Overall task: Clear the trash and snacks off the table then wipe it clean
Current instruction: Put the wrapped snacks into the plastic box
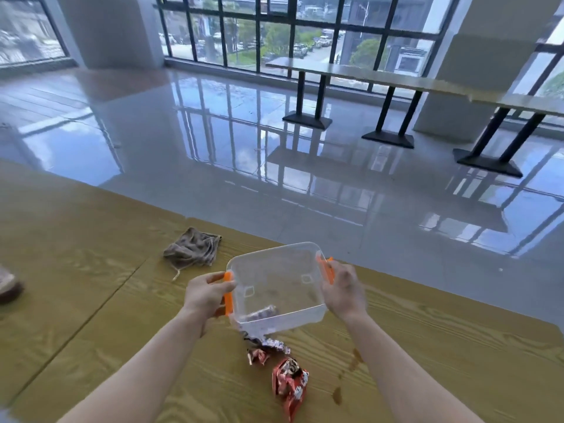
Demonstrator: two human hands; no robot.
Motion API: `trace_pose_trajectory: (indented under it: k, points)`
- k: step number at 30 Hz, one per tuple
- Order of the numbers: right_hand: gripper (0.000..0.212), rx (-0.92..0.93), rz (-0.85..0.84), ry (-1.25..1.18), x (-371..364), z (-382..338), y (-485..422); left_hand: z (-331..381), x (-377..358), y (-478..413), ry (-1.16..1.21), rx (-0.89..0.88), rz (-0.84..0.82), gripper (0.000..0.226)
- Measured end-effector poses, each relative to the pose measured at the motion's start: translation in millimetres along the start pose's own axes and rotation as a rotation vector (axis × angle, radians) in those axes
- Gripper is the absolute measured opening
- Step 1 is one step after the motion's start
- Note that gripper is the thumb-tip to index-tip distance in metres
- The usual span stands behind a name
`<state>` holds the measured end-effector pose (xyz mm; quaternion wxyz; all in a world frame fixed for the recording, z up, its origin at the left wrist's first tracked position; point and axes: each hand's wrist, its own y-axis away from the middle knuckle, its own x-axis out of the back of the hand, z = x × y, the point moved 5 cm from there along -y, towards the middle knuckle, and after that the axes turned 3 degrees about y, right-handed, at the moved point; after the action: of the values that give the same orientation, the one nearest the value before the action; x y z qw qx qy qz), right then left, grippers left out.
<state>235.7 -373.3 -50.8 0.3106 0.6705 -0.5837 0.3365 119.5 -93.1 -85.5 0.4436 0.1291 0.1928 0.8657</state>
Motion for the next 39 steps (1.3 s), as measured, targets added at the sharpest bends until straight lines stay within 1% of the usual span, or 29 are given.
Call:
trace_pose_trajectory:
  k: [5, 10, 14, 17, 21, 28, 32, 35, 36, 39]
  points:
    - [0.032, 0.113, -0.068, -0.024, -51, -82, 12, 5, 97, -6, 0.04, 0.002, 0.081, 0.03]
    - [0.032, 0.202, -0.09, -0.056, -89, -144, 22, 6, 171, -5, 0.085, -0.023, 0.151, 0.03]
    - [0.034, 0.252, -0.16, -0.028, -121, -179, 35, -9, 217, -3, 0.107, -0.006, 0.222, 0.029]
    - [0.035, 0.253, -0.223, -0.003, -148, -187, 48, -26, 241, -1, 0.109, 0.033, 0.276, 0.029]
    - [0.035, 0.202, -0.249, 0.014, -174, -180, 61, -44, 253, -1, 0.101, 0.068, 0.305, 0.03]
    - [0.033, 0.132, -0.233, -0.027, -182, -159, 70, -55, 243, -2, 0.061, 0.058, 0.295, 0.038]
    - [0.05, 0.1, -0.232, -0.066, -181, -147, 74, -54, 235, 0, 0.043, 0.033, 0.293, 0.04]
    - [0.039, 0.096, -0.25, -0.068, -182, -138, 75, -55, 231, 2, 0.039, 0.018, 0.285, 0.04]
    - [0.039, 0.1, -0.258, -0.066, -182, -137, 74, -55, 231, 3, 0.038, 0.013, 0.288, 0.04]
    - [0.051, 0.124, -0.274, -0.069, -178, -137, 73, -54, 229, 5, -0.01, 0.004, 0.296, 0.041]
